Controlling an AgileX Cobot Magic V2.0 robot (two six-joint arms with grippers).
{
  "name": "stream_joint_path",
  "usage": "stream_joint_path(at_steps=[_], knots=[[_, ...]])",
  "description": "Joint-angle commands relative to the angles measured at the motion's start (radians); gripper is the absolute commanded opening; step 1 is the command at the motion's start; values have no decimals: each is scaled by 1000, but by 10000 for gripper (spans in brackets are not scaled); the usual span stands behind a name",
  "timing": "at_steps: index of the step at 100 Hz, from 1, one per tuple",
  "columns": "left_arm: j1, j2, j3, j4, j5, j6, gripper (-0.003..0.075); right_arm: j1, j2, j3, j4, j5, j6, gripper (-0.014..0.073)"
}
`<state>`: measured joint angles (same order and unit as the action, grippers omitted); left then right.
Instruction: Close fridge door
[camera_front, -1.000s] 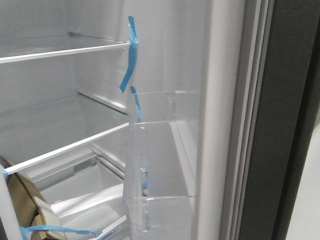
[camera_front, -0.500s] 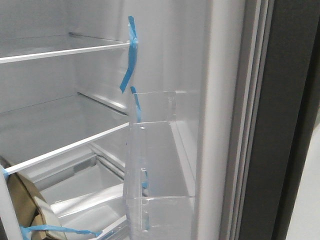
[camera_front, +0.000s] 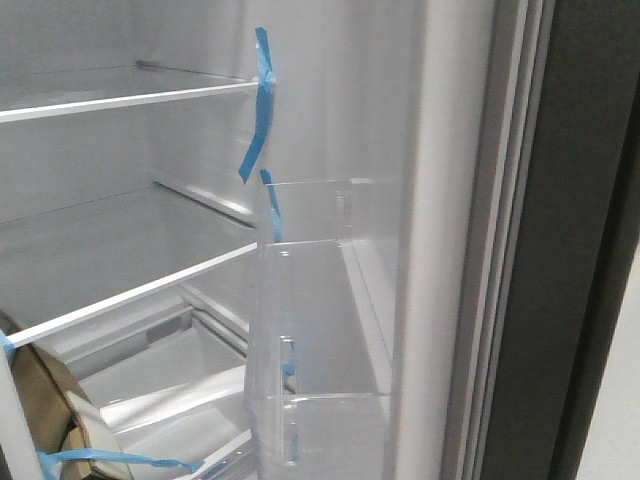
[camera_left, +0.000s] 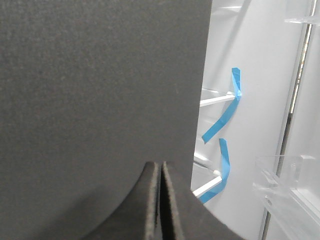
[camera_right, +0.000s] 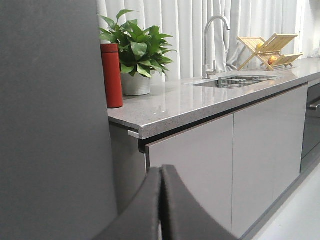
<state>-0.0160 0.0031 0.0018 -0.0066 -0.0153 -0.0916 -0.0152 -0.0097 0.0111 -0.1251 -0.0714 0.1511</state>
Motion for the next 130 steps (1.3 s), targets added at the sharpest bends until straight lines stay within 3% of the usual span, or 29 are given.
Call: stream_joint_path(at_steps=[1,59,130], knots=[[-8,19,28,-2,-77,-4,-21,-5,-7,12,-10,-76,0,-76],[-8,19,28,-2,-77,-4,-21,-5,79,-41,-10,-105,0,-76],[-8,19,28,-2,-77,-4,-21,32,626,-672,-10,-96,1,-76]])
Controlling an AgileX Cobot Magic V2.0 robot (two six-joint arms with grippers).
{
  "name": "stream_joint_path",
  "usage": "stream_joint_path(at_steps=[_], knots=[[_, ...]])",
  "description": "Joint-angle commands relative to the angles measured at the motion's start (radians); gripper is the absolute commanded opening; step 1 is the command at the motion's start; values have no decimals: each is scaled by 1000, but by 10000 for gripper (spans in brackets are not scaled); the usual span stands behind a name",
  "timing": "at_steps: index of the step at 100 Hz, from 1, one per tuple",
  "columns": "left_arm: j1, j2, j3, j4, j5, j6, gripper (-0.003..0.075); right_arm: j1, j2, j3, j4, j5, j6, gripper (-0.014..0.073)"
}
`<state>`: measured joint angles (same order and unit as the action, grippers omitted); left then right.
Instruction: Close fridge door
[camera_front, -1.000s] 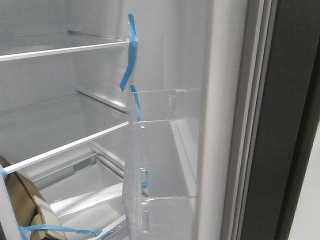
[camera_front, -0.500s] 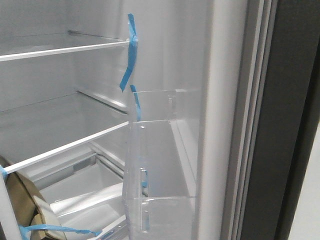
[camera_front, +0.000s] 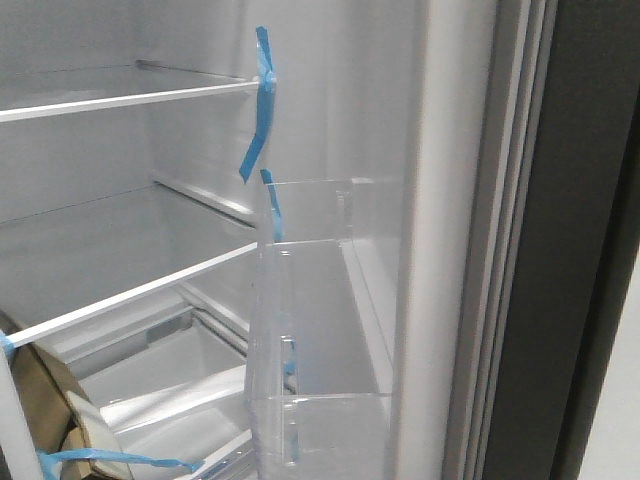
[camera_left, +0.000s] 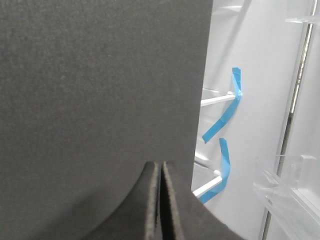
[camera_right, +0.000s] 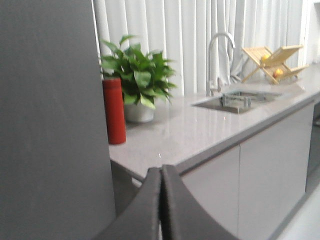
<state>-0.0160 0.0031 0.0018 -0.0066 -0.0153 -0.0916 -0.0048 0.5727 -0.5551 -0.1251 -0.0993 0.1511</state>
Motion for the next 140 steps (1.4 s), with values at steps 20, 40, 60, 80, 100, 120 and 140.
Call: stream_joint_path(at_steps=[20,40,60,80,100,120,140], knots=[[-8,19,28,-2,-77,-4,-21,106,111,-239,-10,39,1,-76],[-8,19,28,-2,-77,-4,-21,161,135,-293,-10,75,1,-76],[-8,19,28,-2,-77,-4,-21,235,135,-294,-10,55,1,-76],[-8,19,28,-2,-77,-4,-21,303,138,-294,-10,30,1,-76],[-8,19,28,-2,-77,-4,-21,337,159,-294,1,-5,1,-76],[-8,19,28,-2,-77,-4,-21,353,172,-294,13,-15,1,-76],[-8,19,28,-2,-77,-4,-21,400,174,-294,13,-76,1,-76]])
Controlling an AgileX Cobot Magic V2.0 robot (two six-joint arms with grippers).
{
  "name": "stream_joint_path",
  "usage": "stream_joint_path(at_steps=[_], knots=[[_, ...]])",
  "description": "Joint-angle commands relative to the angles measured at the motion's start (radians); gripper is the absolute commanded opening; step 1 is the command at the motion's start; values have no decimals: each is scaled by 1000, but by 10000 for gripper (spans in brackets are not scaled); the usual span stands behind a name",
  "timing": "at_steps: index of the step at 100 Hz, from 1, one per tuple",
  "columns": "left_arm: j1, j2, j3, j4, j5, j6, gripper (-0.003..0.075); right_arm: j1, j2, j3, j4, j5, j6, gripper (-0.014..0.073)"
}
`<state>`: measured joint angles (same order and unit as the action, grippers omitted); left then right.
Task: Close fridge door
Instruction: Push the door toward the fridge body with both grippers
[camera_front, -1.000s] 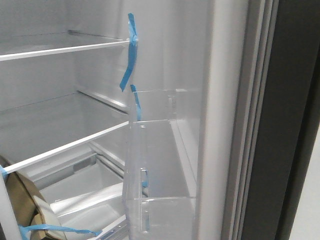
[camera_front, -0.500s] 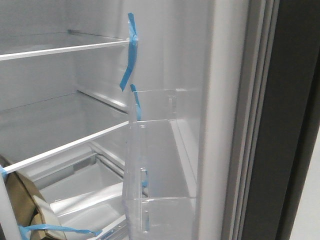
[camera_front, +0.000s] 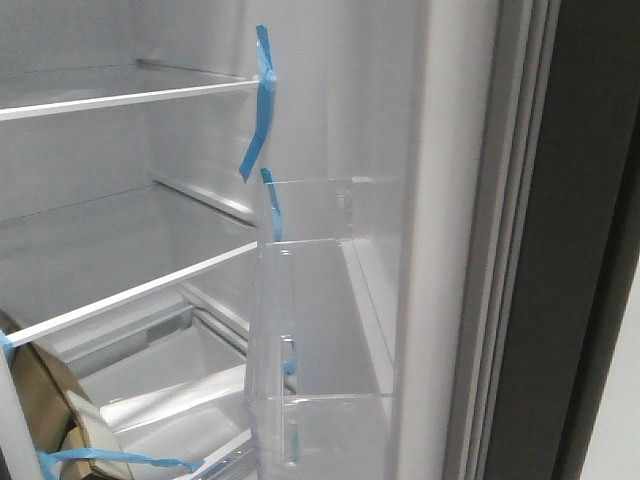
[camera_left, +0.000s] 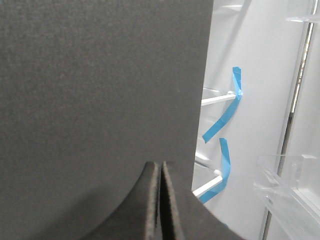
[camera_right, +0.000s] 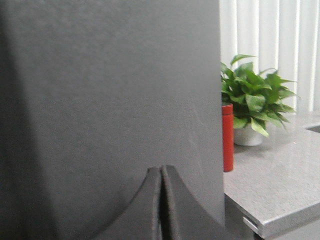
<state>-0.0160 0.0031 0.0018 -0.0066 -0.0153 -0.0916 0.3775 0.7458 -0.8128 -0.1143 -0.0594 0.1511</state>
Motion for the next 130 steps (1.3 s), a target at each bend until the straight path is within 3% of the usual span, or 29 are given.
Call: stream_joint_path(at_steps=[1,32,59,130], knots=[[-8,19,28,-2,-77,-4,-21,19,1,-37,2,-121,1,-76],[-8,19,28,-2,-77,-4,-21,44,25,-40,36,-136,3,-76],[-8,19,28,-2,-77,-4,-21,51,118,-152,55,-14,4,-76],[-8,19,28,-2,-77,-4,-21,238,382,-395,55,19,4,-76]])
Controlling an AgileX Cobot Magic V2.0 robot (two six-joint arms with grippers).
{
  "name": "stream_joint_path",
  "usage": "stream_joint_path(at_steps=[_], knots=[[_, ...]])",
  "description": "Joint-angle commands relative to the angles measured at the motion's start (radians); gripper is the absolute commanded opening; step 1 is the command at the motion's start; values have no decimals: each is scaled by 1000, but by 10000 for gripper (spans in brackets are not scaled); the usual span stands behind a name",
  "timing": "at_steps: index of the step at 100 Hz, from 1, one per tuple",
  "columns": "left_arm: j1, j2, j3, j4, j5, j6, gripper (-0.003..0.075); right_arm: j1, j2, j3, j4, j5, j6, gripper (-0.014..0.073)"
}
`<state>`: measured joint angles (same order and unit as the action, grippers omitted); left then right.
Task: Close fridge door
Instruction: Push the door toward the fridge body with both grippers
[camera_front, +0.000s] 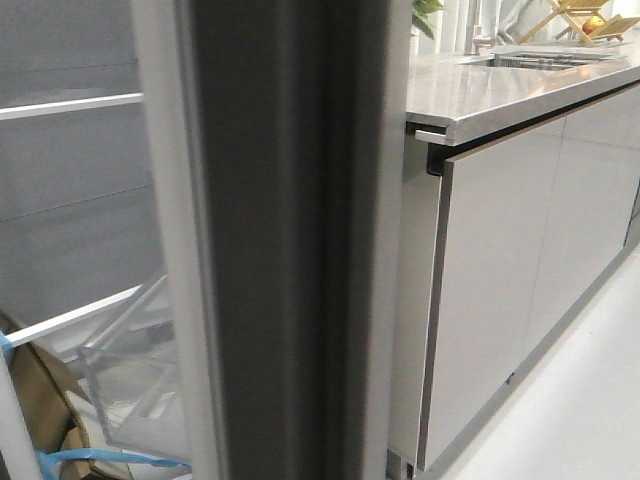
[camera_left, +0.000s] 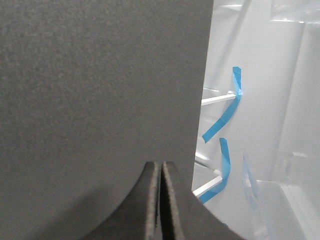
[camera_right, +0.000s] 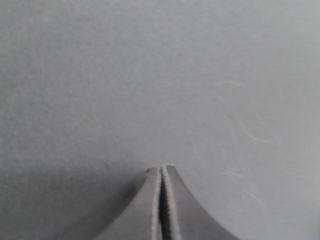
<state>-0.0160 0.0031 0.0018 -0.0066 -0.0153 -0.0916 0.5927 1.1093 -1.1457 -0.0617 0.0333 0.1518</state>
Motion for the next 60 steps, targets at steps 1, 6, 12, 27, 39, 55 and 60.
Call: stream_joint_path(at_steps=[1,6,12,27,39,55,60], knots=[[-8,19,28,-2,-77,-4,-21,26,18,-65,3,-74,4,-76],[-8,19,28,-2,-77,-4,-21,42,44,-84,3,-72,4,-76],[-8,19,28,-2,-77,-4,-21,61,70,-108,3,-72,4,-76],[-8,19,28,-2,-77,-4,-21,95,136,-160,3,-72,4,-76],[-8,19,28,-2,-77,-4,-20,125,184,-202,3,-72,4,-76],[-8,19,28,-2,-77,-4,-21,158,252,-263,3,-72,4,-76],[-8,19,28,-2,-77,-4,-21,165,275,-284,3,-74,4,-76]])
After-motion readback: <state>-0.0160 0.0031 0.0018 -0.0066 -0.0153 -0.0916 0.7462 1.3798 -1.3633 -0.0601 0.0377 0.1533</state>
